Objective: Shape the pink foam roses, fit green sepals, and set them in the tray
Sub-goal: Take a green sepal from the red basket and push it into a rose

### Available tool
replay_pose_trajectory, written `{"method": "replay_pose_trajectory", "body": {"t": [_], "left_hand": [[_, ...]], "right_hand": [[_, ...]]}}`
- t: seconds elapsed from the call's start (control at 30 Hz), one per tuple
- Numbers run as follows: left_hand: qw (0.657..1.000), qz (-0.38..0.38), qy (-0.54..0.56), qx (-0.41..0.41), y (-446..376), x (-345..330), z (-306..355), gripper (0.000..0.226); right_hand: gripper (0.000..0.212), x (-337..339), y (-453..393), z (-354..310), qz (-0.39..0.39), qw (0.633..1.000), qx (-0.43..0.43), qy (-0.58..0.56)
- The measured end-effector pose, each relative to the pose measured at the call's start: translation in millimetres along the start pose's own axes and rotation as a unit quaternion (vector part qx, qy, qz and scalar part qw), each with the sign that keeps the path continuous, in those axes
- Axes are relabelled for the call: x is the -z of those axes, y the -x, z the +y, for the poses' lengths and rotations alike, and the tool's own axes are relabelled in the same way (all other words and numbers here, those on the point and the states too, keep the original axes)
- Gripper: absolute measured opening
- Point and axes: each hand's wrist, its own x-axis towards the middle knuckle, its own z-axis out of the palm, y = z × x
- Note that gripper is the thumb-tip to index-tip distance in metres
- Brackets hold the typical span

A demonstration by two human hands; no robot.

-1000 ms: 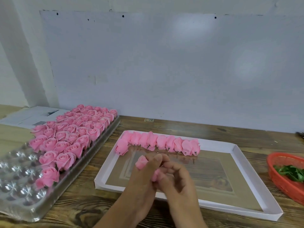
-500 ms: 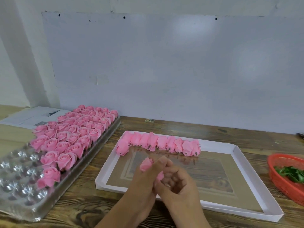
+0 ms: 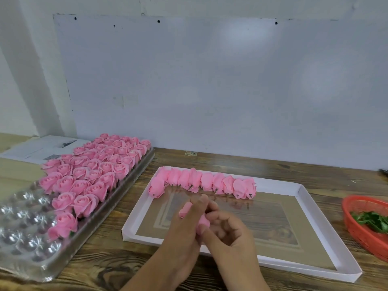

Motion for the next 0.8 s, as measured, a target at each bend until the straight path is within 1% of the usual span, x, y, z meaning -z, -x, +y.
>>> {"method": "replay_pose_trajectory", "body": {"t": [0.07,0.13,0.2,0.27,0.33,0.43,0.53,0.67,0.8], "left_hand": [[1.0,0.025,-0.002,-0.002,1,-2,1,0.043],[0.997,0.069,-0.017,-0.018,1,-5,2,0.041],[0.991,0.12,-0.035,-0.047,0,-7,3,0.04],[0.98,0.156,-0.09,-0.086,-2,-6,3,0.034],[0.964,0.169,-0.17,-0.117,-6,-2,3,0.036],[0.943,0.165,-0.253,-0.139,-9,4,3,0.043],[0.925,0.142,-0.327,-0.13,-12,9,3,0.046],[0.903,0.126,-0.397,-0.106,-11,14,3,0.045],[0.893,0.147,-0.41,-0.117,-13,16,3,0.046]], "right_hand": [[0.036,1,1,6,0.018,0.99,0.098,0.102],[0.036,2,2,11,0.011,0.962,0.199,0.188],[0.036,4,2,11,0.004,0.936,0.263,0.233],[0.035,5,1,10,-0.006,0.918,0.297,0.263],[0.035,6,0,8,-0.01,0.908,0.306,0.285],[0.036,9,-2,7,-0.021,0.906,0.299,0.299],[0.03,13,-5,6,-0.037,0.904,0.303,0.3],[0.027,18,-10,4,-0.067,0.902,0.31,0.293],[0.027,21,-14,4,-0.079,0.913,0.295,0.27]]}}
